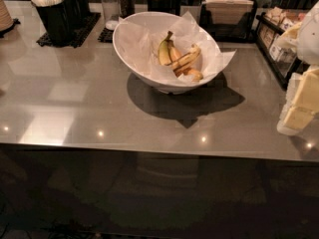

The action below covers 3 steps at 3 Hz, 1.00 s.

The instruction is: Pick banana from white bowl

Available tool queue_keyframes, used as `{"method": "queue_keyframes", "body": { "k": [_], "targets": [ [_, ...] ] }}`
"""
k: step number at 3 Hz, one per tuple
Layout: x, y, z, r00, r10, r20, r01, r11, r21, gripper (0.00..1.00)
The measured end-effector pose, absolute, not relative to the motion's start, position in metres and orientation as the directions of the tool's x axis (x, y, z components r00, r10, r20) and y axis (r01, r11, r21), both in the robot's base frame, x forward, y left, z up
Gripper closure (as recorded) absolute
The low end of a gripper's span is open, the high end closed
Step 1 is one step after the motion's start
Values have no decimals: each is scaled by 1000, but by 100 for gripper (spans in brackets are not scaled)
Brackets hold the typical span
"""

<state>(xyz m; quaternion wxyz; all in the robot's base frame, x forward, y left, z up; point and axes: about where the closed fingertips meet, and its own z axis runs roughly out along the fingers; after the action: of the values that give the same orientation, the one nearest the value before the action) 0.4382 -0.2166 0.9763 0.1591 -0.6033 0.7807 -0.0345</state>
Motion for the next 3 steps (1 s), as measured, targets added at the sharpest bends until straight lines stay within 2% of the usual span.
{"method": "queue_keyframes", "body": {
  "k": [2,3],
  "targets": [
    [445,-212,983,-185,-956,-226,-932,244,-268,0],
    [469,-196,1000,-49,-969,-241,-942,125,-311,0]
  ]
}}
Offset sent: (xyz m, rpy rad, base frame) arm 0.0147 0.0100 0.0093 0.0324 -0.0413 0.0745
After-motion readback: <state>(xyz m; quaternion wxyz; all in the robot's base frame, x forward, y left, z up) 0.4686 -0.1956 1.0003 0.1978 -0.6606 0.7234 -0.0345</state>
